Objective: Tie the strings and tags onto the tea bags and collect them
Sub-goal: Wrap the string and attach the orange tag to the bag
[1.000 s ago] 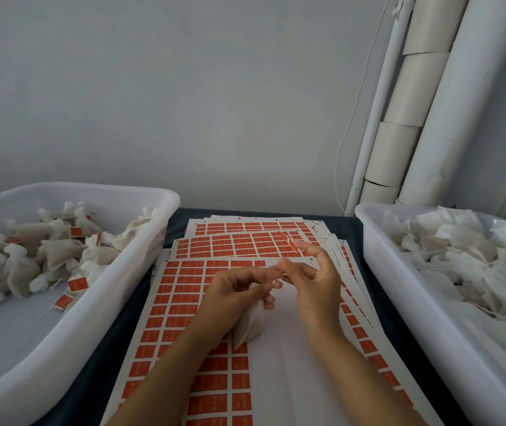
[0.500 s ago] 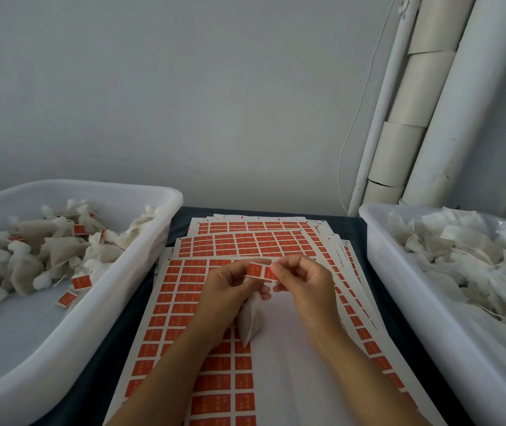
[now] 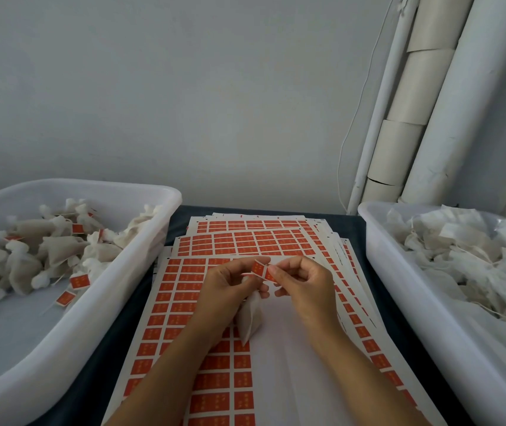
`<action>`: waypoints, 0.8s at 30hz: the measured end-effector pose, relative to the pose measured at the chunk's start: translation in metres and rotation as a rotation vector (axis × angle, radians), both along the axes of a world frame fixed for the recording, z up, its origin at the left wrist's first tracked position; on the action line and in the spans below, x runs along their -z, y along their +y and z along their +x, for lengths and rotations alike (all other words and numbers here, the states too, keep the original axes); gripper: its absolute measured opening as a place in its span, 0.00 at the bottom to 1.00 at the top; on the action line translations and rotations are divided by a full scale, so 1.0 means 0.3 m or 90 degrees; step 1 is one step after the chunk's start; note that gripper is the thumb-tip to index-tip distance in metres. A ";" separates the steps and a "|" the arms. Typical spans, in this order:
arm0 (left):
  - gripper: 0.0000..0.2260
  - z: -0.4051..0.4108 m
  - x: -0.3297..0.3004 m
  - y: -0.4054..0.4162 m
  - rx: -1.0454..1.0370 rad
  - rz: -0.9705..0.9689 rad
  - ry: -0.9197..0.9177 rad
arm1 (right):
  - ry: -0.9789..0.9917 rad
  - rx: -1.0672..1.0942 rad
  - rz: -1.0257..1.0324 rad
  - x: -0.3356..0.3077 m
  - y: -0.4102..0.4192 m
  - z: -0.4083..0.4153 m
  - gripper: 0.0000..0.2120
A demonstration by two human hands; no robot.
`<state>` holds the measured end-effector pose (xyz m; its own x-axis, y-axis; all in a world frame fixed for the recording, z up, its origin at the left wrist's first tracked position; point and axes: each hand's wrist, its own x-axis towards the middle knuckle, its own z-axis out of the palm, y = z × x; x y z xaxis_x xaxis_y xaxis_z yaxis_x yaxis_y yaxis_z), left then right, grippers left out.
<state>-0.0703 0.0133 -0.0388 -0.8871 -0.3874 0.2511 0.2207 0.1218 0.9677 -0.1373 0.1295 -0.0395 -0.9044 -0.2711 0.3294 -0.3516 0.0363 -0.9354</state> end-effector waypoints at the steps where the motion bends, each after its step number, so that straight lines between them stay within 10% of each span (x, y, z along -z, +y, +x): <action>1: 0.11 0.000 0.001 0.000 0.001 -0.001 0.000 | 0.000 0.003 0.001 0.001 0.001 0.000 0.04; 24: 0.13 -0.006 0.006 0.001 0.001 -0.020 0.012 | 0.024 0.037 -0.016 0.007 -0.002 -0.001 0.04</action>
<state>-0.0720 0.0136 -0.0406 -0.8830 -0.3773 0.2793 0.2385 0.1518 0.9592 -0.1376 0.1289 -0.0416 -0.9052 -0.2093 0.3699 -0.3849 0.0349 -0.9223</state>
